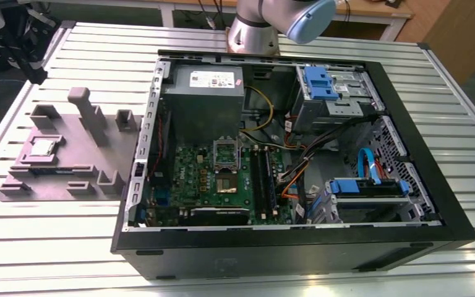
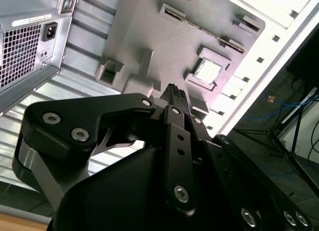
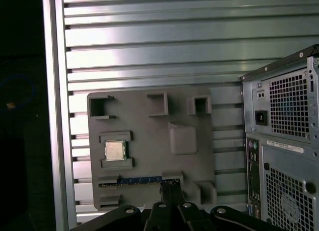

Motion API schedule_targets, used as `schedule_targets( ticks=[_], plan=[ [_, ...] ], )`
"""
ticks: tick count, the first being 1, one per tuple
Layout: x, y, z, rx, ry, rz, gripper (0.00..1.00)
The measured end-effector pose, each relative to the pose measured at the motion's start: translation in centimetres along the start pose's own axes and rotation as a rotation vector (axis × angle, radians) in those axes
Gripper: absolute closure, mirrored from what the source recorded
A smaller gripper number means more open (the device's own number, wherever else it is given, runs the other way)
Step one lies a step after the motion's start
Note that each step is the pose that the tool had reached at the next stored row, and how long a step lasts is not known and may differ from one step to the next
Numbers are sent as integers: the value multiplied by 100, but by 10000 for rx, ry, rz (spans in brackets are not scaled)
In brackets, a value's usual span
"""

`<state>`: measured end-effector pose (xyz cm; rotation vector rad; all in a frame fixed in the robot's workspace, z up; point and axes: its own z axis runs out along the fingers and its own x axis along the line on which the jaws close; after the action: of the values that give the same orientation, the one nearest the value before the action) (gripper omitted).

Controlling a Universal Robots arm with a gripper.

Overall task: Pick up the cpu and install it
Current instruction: 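Reach for the cpu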

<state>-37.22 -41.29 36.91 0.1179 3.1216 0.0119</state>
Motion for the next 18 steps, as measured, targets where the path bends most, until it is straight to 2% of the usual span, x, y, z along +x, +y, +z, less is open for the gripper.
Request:
schedule_targets(
  ticks=[5, 18],
  plan=[
    [9, -1, 1, -1, -1, 0, 90],
    [97, -8, 0, 0, 0, -1, 90]
  ],
)
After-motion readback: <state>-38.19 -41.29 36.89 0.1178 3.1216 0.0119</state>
